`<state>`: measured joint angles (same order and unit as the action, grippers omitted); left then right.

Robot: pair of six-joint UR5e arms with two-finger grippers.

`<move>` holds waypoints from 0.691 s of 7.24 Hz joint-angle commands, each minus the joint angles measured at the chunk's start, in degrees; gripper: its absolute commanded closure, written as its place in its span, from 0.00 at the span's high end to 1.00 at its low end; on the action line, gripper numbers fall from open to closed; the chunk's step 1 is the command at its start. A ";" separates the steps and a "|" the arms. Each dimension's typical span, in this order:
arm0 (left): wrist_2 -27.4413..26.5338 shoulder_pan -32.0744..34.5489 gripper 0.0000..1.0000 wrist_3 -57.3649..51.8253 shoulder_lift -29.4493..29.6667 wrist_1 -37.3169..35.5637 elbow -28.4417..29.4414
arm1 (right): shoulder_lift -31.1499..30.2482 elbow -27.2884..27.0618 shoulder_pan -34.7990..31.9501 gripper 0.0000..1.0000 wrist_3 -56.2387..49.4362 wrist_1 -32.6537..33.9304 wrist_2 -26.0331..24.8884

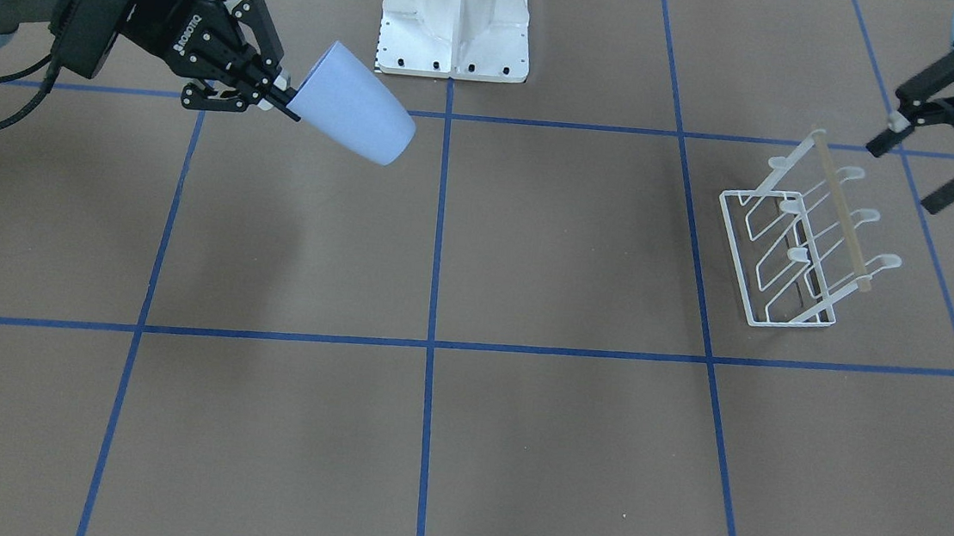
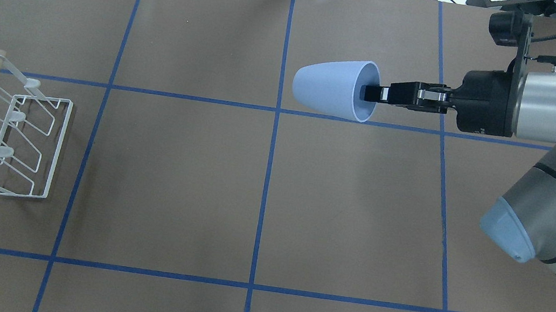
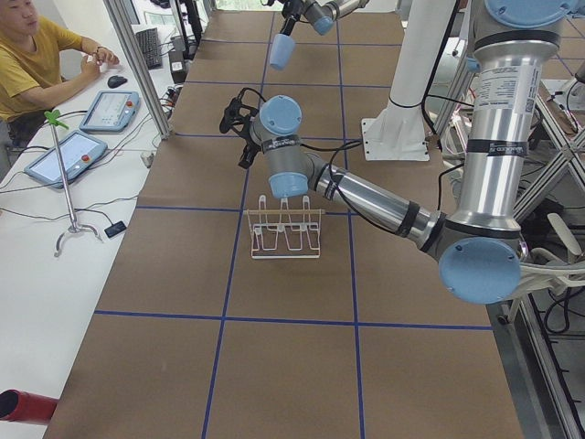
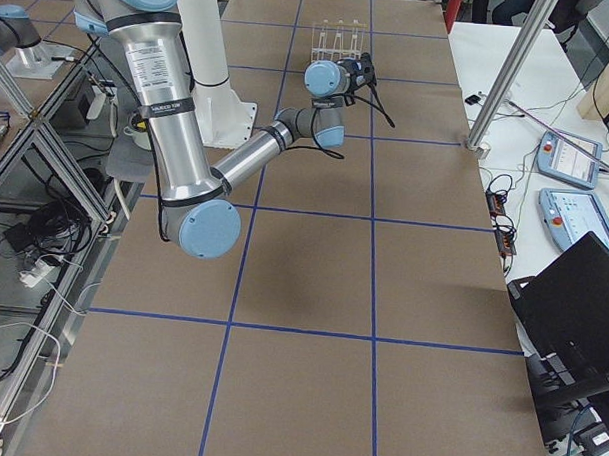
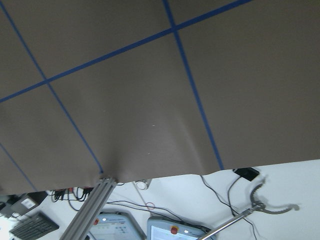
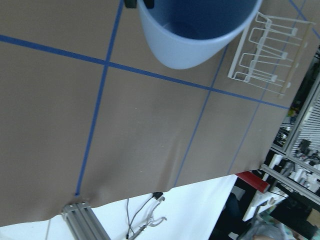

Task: Hang cup on cup holder
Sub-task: 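Lift the cup with the right gripper and carry it toward the rack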

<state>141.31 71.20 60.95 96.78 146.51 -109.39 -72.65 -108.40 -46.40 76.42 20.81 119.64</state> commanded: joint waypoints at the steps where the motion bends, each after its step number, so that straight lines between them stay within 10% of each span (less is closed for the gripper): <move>1: 0.55 -6.66 0.98 25.35 9.96 8.23 -0.12 | -0.04 0.90 6.63 0.00 4.07 -12.75 -6.57; 5: -0.15 -14.32 0.98 54.32 14.04 19.33 -1.96 | 2.23 10.02 19.57 0.00 3.83 -36.67 -21.19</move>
<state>141.34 58.96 108.79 109.49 163.74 -111.16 -71.82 -101.66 -29.79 80.38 -8.88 101.74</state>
